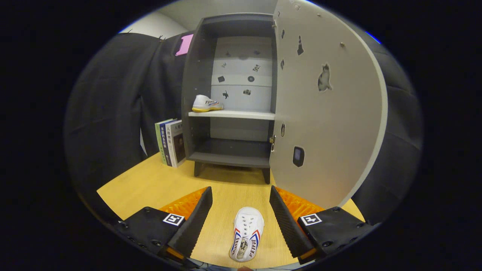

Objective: Open the shoe cabinet door, grab the shoes and put them into the shoe cabinet, then close the shoe cabinet door.

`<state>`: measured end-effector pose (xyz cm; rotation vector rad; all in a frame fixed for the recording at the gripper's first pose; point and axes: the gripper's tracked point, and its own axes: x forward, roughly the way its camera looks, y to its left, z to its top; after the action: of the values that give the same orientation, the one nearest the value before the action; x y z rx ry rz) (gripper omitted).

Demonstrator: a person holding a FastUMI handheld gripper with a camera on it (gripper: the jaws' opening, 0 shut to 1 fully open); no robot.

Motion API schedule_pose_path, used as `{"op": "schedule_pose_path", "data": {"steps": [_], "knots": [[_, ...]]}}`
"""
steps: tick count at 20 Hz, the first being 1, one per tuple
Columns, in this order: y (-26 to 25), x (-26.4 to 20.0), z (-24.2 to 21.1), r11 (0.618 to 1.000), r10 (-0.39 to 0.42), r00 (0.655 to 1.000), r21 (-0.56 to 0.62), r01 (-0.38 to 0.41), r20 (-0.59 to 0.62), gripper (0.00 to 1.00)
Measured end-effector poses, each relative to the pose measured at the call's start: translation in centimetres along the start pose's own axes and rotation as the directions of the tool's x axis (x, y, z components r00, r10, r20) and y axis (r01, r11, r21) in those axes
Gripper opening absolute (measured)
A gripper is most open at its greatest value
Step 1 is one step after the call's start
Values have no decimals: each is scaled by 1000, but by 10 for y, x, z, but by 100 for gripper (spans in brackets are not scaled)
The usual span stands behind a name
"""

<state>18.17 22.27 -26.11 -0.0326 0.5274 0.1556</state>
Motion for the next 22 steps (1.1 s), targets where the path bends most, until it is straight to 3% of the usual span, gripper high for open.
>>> {"op": "schedule_pose_path", "data": {"steps": [8,22], "knots": [[14,46,-74,1000,28,982,-9,-30,-188,96],[19,71,-175,997,74,871,39,-63,-486,95]]}}
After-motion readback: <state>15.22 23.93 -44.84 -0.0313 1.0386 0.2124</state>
